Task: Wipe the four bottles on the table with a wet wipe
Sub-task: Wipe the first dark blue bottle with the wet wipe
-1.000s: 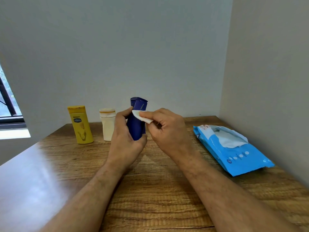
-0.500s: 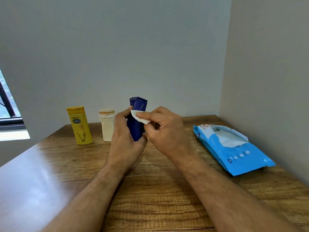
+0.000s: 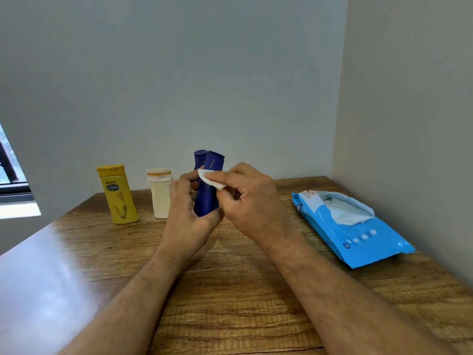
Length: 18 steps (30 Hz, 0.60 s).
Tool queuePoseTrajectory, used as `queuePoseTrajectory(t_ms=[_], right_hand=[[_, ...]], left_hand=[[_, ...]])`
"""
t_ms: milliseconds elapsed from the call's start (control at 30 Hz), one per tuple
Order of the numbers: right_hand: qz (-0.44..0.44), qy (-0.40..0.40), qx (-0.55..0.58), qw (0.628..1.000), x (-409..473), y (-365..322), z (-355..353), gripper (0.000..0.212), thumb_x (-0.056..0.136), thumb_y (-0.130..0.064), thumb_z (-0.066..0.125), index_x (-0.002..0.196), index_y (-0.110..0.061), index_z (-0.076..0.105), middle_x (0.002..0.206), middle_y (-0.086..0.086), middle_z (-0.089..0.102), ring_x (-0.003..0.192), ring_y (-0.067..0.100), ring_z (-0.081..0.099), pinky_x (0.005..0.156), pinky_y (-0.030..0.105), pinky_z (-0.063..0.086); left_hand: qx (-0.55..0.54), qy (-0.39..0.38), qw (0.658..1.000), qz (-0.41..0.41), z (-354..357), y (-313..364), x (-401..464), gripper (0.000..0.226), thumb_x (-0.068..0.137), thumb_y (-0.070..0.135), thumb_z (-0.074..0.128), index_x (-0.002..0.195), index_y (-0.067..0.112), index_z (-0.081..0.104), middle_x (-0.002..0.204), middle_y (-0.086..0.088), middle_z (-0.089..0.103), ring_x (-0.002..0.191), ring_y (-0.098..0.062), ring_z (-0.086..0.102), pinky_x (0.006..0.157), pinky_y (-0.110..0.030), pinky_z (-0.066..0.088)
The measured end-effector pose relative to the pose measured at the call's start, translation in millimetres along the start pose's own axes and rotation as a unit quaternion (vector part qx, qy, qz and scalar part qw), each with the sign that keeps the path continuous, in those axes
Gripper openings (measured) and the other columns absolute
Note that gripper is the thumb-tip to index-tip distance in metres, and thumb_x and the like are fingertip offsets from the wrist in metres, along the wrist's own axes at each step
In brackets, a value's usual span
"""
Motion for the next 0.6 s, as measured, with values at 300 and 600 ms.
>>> queuePoseTrajectory(t_ms=[300, 600], right_hand=[[0.021, -0.025, -0.013, 0.999, -2, 8, 6, 0.034, 0.093, -0.013, 0.063, 0.125, -0.022, 0.069, 0.095, -0.007, 0.065, 0.080, 0.003, 0.058, 0.074, 0.009, 0.047], [0.024, -0.125, -0.015, 0.992, -5, 9, 25, 0.034, 0.093, -0.020, 0.065, 0.126, -0.029, 0.069, 0.093, -0.010, 0.059, 0.076, -0.001, 0.053, 0.069, 0.008, 0.044]], left_hand=[[-0.341, -0.073, 0.920, -0.176, 21, -24, -6, 0.054, 0.072, 0.003, 0.062, 0.123, 0.017, 0.066, 0.109, -0.012, 0.071, 0.094, -0.028, 0.064, 0.076, -0.037, 0.054], [-0.426, -0.003, 0.870, -0.247, 20, -31, -8, 0.038, 0.095, 0.033, 0.053, 0.079, 0.015, 0.083, 0.083, -0.009, 0.073, 0.071, -0.018, 0.070, 0.067, -0.031, 0.058]])
Point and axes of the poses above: each hand's wrist, its own x-axis towards the middle knuckle, its own z-axis out of the palm, y = z × x, the point moved 9 cm from there along x, towards the middle knuckle
